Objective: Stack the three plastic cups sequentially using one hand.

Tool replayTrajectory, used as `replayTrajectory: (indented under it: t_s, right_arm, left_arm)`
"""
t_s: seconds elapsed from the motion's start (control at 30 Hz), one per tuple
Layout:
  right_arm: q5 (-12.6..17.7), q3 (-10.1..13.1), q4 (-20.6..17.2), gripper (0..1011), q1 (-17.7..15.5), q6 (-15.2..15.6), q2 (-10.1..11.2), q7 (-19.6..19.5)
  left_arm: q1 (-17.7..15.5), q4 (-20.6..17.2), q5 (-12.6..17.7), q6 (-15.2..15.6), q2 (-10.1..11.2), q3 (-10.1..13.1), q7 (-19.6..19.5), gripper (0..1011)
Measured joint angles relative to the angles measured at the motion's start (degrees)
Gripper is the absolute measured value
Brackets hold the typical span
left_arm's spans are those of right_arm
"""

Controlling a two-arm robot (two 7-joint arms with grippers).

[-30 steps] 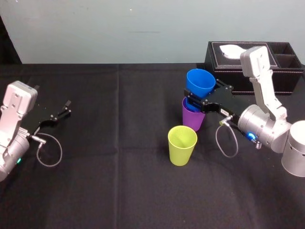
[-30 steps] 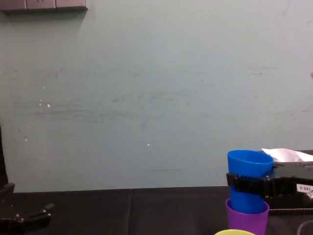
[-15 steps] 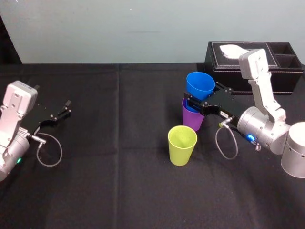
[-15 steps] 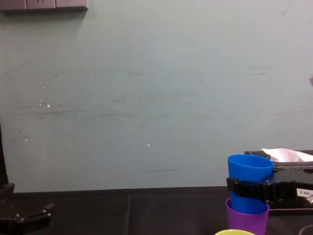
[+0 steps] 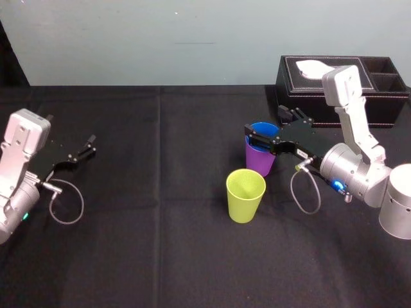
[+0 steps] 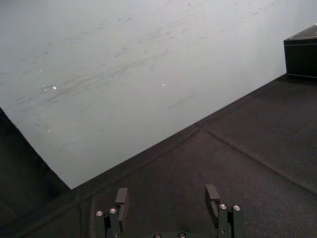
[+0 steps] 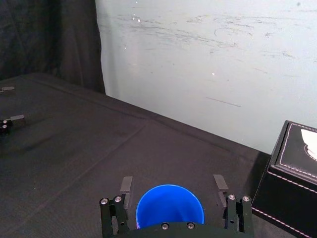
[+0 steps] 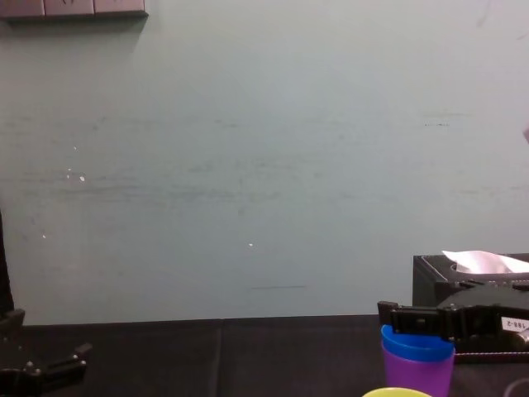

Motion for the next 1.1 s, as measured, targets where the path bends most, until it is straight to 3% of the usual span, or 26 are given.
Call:
replayTrajectory:
  t_s: [0.3,0.5,0.8,1.1]
  right_arm:
    - [0.05,0.33,-0.77,1000,-0.43,-0.19,0.3,0.0]
    - [1.64,2.33,-4.3,1000,-3.05,-0.04,2.44,1.23]
    - [4.75,5.7,-10.91,1000,-11.52,-2.1,9.16,4.72]
    - [4.75,7.46,-15.2,1000,-20.75,-6.73,15.23,7.12]
  left_arm:
    - [0.0,0.0,0.0,0.0,0.0,0.0,0.0,1011]
    - [0.0,0.0,0.0,0.0,0.0,0.0,0.0,1011]
    - [0.0,0.0,0.0,0.0,0.0,0.0,0.0,1011]
    - [0.0,0.0,0.0,0.0,0.0,0.0,0.0,1011]
